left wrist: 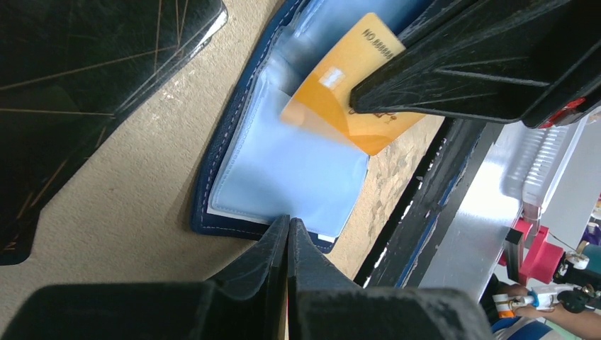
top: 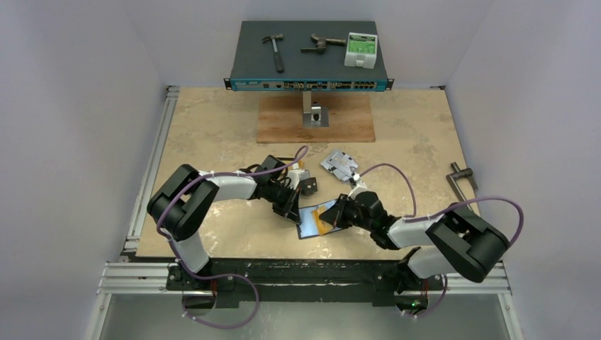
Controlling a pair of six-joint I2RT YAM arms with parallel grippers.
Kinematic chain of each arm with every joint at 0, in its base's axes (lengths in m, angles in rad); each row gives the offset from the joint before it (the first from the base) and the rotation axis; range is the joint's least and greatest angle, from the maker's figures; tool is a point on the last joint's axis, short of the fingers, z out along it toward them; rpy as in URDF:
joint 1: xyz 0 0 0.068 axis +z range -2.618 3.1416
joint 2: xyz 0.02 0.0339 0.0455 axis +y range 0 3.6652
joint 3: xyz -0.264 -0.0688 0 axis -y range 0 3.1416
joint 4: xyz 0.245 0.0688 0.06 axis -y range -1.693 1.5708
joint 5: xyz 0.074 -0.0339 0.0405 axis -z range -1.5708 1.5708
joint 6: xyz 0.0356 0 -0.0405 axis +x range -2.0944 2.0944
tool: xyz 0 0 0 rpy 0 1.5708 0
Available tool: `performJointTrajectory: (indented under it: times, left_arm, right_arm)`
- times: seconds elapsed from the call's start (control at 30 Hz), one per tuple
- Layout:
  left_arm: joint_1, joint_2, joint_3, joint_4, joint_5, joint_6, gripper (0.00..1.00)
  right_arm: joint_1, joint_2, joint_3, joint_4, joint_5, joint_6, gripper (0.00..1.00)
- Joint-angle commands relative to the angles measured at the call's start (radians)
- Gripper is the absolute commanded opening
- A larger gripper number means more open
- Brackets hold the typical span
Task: Put the credit cards into the card holder
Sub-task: Insert the credit card into the card holder.
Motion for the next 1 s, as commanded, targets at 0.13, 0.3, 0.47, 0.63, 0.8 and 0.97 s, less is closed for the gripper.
performJointTrajectory:
  times: [0.13, 0.3, 0.47, 0.63, 0.8, 0.97]
  left_arm:
    - [-0.005, -0.019, 0.003, -0.021, -0.077, 0.048, 0.00]
    - [-0.006, -0.019, 0.002, -0.020, -0.073, 0.047, 0.00]
    - [-0.005, -0.020, 0.002, -0.017, -0.071, 0.047, 0.00]
    - [-0.005, -0.022, 0.000, -0.017, -0.071, 0.046, 0.00]
    - [-0.004, -0.024, 0.001, -0.019, -0.072, 0.045, 0.00]
    - [-0.004, -0.024, 0.000, -0.019, -0.067, 0.044, 0.00]
  right_arm:
    - [-0.002, 0.195, 0.046, 0.028, -0.016, -0.040, 0.00]
    - [0.003, 0.111, 0.066, -0.101, 0.081, -0.050, 0.20]
    - [0.032, -0.015, 0.070, -0.278, 0.189, -0.056, 0.43]
    - [0.074, -0.050, 0.117, -0.401, 0.229, -0.082, 0.47]
    - [0.149, -0.015, 0.197, -0.513, 0.290, -0.100, 0.47]
    - [0.187, -0.017, 0.260, -0.642, 0.357, -0.122, 0.50]
